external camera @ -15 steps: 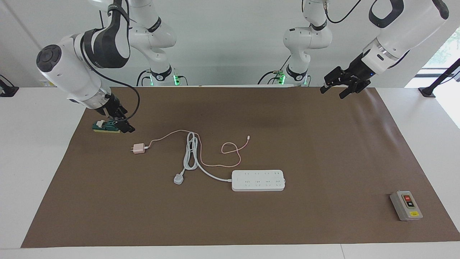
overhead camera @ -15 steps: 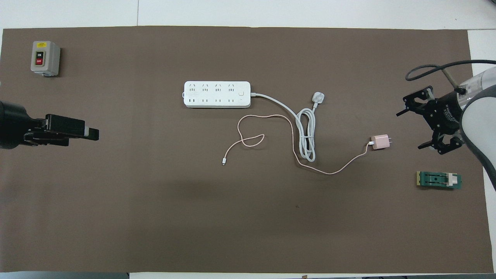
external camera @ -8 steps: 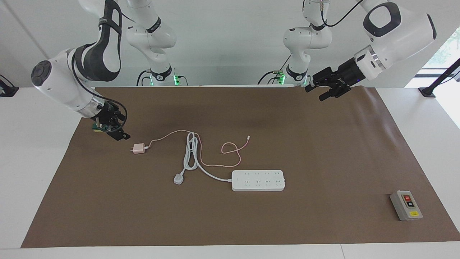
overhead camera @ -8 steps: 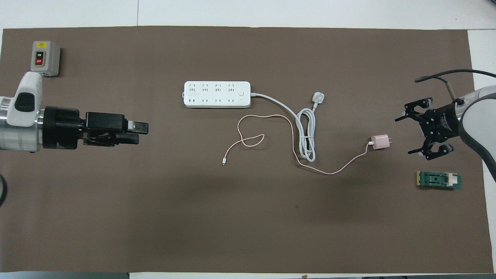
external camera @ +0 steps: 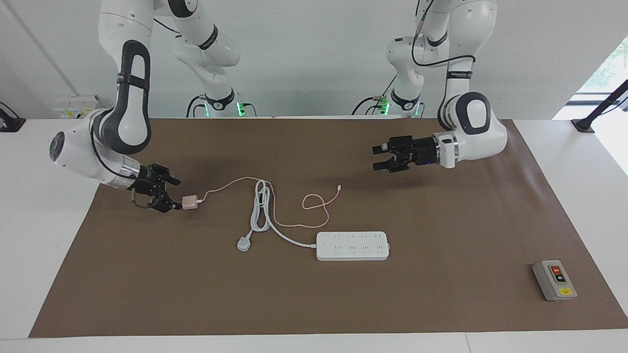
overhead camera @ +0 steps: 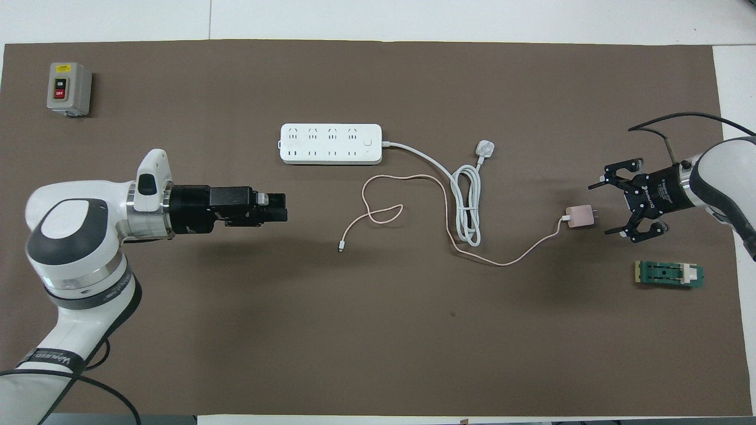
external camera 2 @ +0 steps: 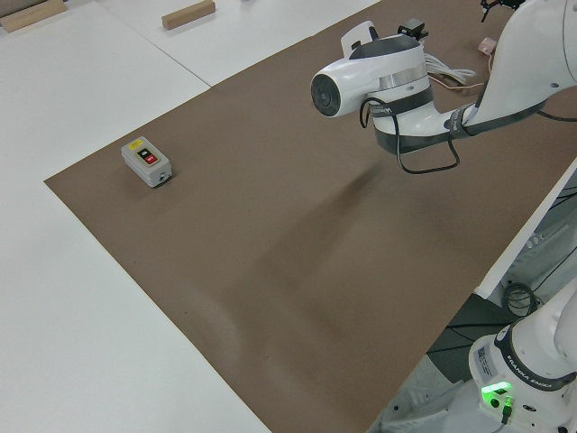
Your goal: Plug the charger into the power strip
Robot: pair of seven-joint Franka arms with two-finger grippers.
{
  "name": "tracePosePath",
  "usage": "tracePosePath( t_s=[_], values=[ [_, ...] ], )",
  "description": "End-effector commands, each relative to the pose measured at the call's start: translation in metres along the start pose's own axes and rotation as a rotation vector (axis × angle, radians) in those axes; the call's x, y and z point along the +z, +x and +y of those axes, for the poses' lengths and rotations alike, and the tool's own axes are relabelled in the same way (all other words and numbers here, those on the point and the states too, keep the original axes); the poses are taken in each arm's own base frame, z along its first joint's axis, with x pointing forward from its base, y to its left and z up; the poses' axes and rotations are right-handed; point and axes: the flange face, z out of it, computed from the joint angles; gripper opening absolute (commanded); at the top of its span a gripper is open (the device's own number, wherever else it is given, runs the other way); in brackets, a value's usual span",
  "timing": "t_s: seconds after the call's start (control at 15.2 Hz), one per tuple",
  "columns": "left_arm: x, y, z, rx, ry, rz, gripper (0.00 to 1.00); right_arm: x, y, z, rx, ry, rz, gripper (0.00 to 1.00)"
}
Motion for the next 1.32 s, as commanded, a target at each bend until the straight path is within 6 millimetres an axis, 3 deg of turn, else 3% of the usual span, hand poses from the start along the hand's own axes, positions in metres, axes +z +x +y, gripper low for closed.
tracePosePath(
  t_s=[0.0,0.33,0.53,0.79,1.25],
  values=[
    [0.015,0.009,-0.042,0.016,-0.054,0.01,1.0,0.0,0.01,0.002,-0.048,0.049,-0.048,1.0],
    [0.061,0.003,-0.031,-0.012,-0.162,0.014,1.0,0.014,0.034,0.008,0.043,0.112,-0.131,1.0],
    [0.088,0.006,-0.013,0.019,-0.194,0.017,1.0,0.024,0.041,0.012,0.073,0.108,-0.144,1.0],
    [0.098,0.024,0.007,0.117,-0.208,0.012,1.0,0.027,0.039,0.013,0.107,0.089,-0.161,1.0],
    [0.114,0.036,0.01,0.103,-0.141,0.071,1.0,0.036,0.033,0.016,0.101,0.058,-0.164,1.0]
  ],
)
